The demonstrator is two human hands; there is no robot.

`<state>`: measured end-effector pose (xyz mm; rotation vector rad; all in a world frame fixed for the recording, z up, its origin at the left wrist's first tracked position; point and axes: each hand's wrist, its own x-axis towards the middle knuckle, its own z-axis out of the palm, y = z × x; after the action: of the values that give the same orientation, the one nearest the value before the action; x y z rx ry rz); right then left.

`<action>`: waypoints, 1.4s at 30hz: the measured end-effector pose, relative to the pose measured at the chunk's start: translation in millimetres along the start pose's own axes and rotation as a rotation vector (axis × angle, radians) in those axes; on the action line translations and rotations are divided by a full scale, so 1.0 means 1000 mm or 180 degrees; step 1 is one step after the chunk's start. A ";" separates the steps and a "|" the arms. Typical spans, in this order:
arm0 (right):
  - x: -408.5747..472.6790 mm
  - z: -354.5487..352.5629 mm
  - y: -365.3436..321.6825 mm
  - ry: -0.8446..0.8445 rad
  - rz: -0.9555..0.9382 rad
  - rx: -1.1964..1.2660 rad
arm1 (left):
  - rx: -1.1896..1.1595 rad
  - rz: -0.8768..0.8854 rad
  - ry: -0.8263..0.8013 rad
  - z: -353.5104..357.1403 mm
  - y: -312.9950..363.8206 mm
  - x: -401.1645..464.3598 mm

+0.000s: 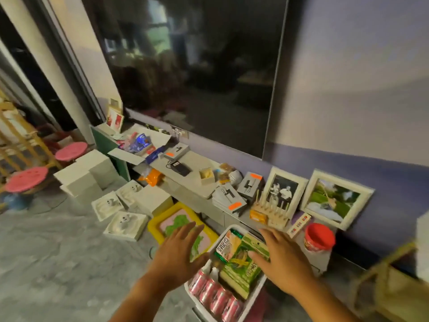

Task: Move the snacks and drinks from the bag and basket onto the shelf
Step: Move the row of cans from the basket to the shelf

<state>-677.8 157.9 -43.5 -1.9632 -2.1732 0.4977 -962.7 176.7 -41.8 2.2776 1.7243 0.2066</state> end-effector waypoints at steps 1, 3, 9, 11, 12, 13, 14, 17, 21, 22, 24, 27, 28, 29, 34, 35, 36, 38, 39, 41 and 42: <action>0.002 0.012 -0.001 -0.0056 0.0175 0.0031 | 0.0005 0.0154 -0.0126 0.009 -0.009 0.015; 0.003 0.037 -0.003 -0.0101 0.0438 0.0149 | -0.0004 0.0454 -0.0349 0.030 -0.026 0.039; 0.006 0.118 -0.013 -0.0415 0.1342 0.0547 | -0.0296 0.1007 -0.0821 0.088 -0.064 0.075; 0.009 0.179 -0.010 -0.0678 0.1612 0.0634 | -0.0344 0.1164 -0.1188 0.147 -0.092 0.080; 0.013 0.216 -0.003 -0.0804 0.1715 0.0655 | -0.0325 0.1237 -0.1359 0.183 -0.108 0.084; 0.012 0.236 -0.003 -0.0851 0.1823 0.0794 | -0.0295 0.1316 -0.1441 0.202 -0.117 0.084; 0.010 0.257 -0.003 -0.0854 0.1903 0.0879 | -0.0291 0.1314 -0.1480 0.222 -0.128 0.083; 0.024 0.257 -0.007 -0.0678 0.1932 0.0955 | -0.0336 0.1175 -0.1270 0.220 -0.130 0.092; 0.037 0.297 0.001 -0.0734 0.2085 0.0864 | -0.0305 0.1091 -0.1301 0.262 -0.145 0.097; 0.035 0.317 0.001 -0.0777 0.2093 0.0808 | -0.0318 0.1070 -0.1318 0.280 -0.154 0.092; 0.027 0.351 -0.001 -0.0747 0.2128 0.0716 | -0.0429 0.1003 -0.1307 0.307 -0.167 0.082; 0.021 0.387 -0.002 -0.0547 0.2135 0.0307 | -0.0595 0.0761 -0.1261 0.328 -0.172 0.083; 0.021 0.393 -0.003 -0.0469 0.2141 0.0162 | -0.0640 0.0681 -0.1264 0.332 -0.172 0.086; 0.021 0.397 -0.003 -0.0384 0.2190 0.0072 | -0.0685 0.0574 -0.1283 0.336 -0.174 0.090; 0.027 0.399 0.006 -0.0032 0.2498 0.0540 | -0.0953 0.0367 -0.1564 0.325 -0.173 0.110; 0.027 0.398 0.007 -0.0013 0.2529 0.0680 | -0.0979 0.0406 -0.1585 0.320 -0.173 0.112; 0.026 0.397 0.008 -0.0013 0.2505 0.0792 | -0.1007 0.0446 -0.1600 0.315 -0.174 0.111; 0.021 0.393 0.009 -0.0002 0.2481 0.1113 | -0.1149 0.0500 -0.1553 0.305 -0.174 0.108; 0.018 0.389 0.009 0.0079 0.2484 0.1329 | -0.1225 0.0515 -0.1478 0.299 -0.172 0.107; 0.010 0.375 0.011 0.0425 0.2397 0.1786 | -0.1372 0.0570 -0.1326 0.284 -0.164 0.107; 0.007 0.364 0.011 0.0604 0.2363 0.2095 | -0.1454 0.0606 -0.1286 0.274 -0.158 0.108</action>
<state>-793.7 117.7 -386.9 -2.1983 -0.9163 0.9244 -1001.4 283.5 -356.3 1.9719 1.1251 0.1460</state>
